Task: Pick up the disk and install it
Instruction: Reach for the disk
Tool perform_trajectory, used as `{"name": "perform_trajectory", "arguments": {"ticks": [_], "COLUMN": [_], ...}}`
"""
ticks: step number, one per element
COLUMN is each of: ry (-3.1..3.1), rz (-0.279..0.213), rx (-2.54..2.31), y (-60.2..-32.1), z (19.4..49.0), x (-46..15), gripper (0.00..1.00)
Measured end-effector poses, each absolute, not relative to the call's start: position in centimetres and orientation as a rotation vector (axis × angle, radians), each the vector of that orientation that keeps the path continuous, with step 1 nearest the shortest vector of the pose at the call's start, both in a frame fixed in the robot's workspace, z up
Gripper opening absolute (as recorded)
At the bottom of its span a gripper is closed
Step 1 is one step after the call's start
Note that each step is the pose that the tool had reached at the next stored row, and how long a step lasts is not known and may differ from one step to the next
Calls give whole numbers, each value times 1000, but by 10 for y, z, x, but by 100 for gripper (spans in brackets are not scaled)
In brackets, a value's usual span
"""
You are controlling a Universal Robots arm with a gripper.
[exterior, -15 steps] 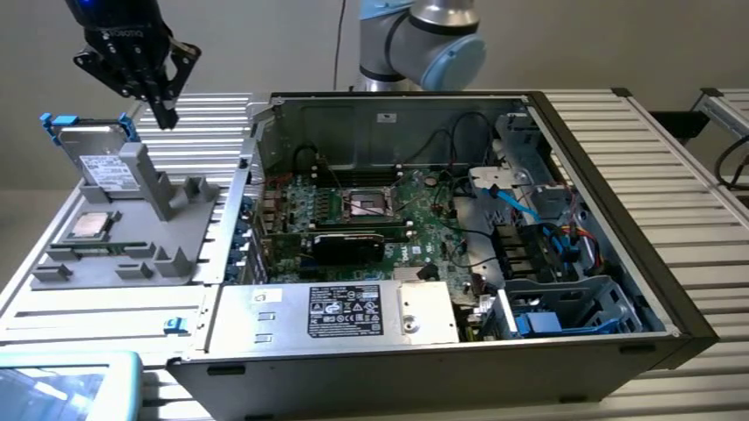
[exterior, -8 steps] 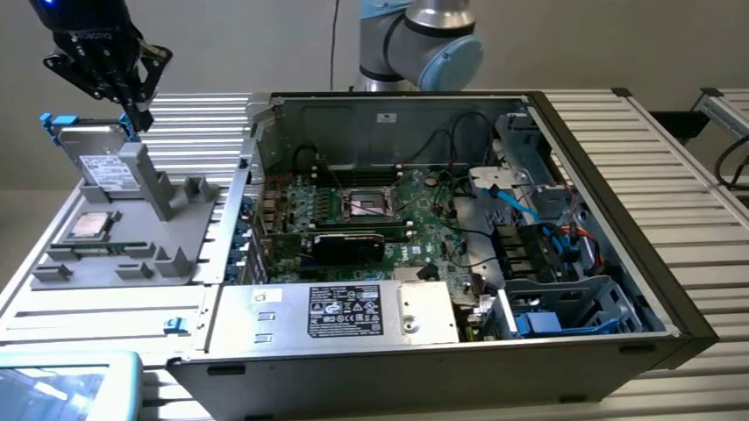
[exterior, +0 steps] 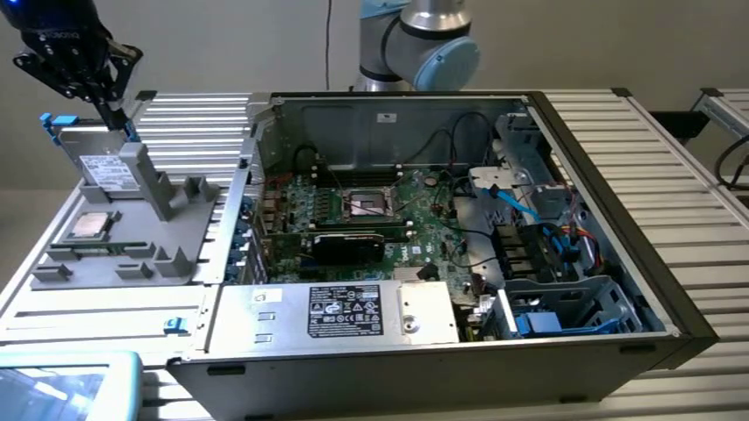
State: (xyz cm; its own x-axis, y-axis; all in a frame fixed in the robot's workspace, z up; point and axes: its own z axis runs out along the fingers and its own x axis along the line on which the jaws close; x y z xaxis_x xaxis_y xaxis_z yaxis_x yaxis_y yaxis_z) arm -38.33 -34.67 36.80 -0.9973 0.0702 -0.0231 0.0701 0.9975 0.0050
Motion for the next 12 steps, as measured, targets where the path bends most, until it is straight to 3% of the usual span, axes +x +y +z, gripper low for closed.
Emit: {"name": "perform_trajectory", "arguments": {"ticks": [12], "ry": [3120], "rz": [-11], "rx": [110], "y": [-308], "z": [368], "x": [-400], "gripper": [11]}}
